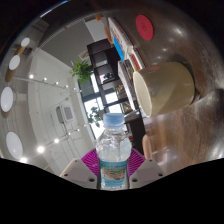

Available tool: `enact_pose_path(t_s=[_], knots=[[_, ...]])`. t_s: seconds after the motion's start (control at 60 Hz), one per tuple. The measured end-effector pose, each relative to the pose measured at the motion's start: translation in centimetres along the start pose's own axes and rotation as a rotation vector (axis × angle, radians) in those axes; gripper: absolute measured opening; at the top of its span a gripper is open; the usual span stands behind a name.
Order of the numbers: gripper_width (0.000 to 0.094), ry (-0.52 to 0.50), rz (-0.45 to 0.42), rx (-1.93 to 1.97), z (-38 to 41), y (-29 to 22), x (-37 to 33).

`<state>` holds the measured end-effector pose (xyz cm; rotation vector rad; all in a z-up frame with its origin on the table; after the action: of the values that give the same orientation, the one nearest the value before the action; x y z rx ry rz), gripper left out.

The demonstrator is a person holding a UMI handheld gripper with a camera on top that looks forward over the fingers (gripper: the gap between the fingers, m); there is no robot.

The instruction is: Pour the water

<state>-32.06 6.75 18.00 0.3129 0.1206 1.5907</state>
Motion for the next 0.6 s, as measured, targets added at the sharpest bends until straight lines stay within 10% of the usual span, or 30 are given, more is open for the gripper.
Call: enact_pose_path(t_s=[0.6], knots=[[0.0318, -0.122, -0.101, 0.369, 2.1, -1.2, -1.0]])
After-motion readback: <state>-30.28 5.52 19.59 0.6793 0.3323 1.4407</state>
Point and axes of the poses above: the point between the fingertips, and its own axes, seen from behind it with the camera up: z to the left, y down, x forward, the way the camera looks, the point moved 6 cm from there along -x, backward, against the way the camera looks, and after that the axes turned 1 degree about -x, right-handed, at the moved point
